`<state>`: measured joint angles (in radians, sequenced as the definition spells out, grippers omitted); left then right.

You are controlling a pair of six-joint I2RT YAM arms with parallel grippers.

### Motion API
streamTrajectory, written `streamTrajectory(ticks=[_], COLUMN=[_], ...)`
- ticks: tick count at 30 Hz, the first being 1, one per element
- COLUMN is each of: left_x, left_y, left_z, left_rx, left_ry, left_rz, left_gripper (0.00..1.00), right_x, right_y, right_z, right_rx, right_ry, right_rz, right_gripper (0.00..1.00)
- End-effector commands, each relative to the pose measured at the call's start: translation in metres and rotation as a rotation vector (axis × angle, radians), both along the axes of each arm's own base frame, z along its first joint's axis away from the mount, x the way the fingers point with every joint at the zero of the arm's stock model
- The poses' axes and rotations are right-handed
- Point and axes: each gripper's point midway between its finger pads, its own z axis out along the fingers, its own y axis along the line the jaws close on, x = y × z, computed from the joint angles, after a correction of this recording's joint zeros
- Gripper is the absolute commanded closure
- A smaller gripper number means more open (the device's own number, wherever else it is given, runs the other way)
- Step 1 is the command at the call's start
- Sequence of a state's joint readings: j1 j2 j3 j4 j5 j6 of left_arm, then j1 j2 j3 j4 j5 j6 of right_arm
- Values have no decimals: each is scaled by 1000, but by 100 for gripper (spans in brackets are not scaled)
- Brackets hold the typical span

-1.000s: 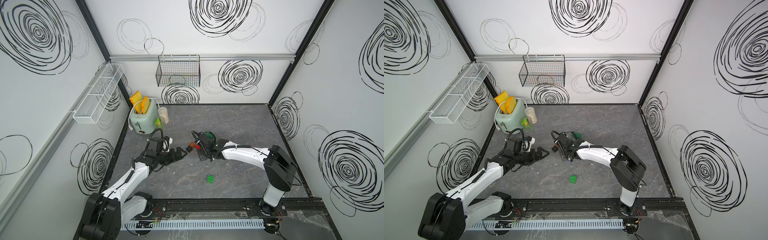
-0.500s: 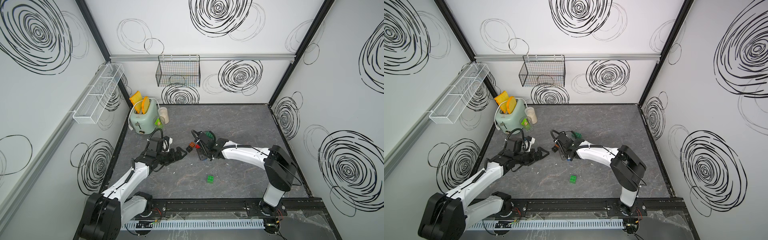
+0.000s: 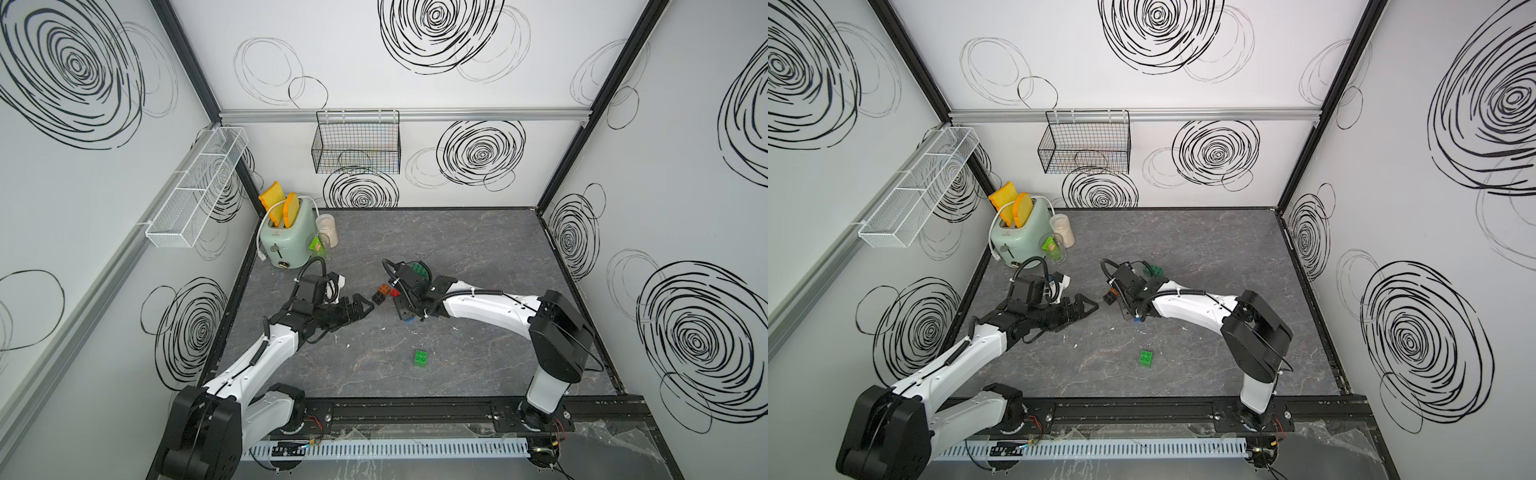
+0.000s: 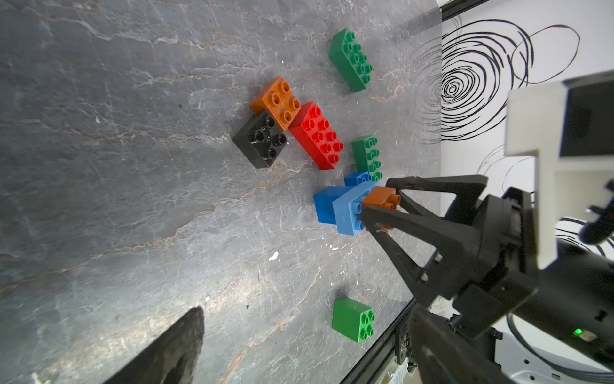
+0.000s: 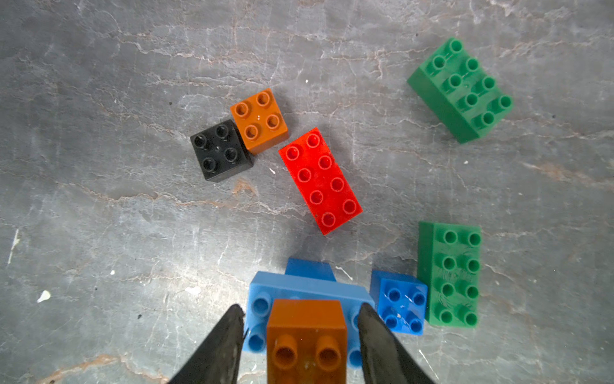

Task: Assemble the letter f with lego
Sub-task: Assemble the lego brick with the lego brick.

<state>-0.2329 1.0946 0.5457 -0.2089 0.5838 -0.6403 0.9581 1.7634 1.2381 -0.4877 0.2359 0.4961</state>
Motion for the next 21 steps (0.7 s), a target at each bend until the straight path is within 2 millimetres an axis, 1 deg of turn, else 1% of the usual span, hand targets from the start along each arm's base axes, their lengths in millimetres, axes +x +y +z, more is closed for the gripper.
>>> streamTrajectory(ticks=[1, 11, 18, 21], left_x=[5, 5, 5, 6], left_y=[1, 1, 1, 2], left_z=[2, 2, 2, 1], left_rx=[-9, -7, -7, -6], left_ry=[-22, -21, -20, -19], left_rz=[9, 11, 14, 16], left_gripper=[2, 2, 2, 2], right_x=[-4, -5, -8, -10], right_y=[-4, -7, -9, -10], right_z=[12, 12, 7, 6], right_rx=[1, -4, -17, -16], right_ry=[-11, -9, 3, 6], right_rz=[6, 5, 7, 10], right_gripper=[43, 45, 46, 49])
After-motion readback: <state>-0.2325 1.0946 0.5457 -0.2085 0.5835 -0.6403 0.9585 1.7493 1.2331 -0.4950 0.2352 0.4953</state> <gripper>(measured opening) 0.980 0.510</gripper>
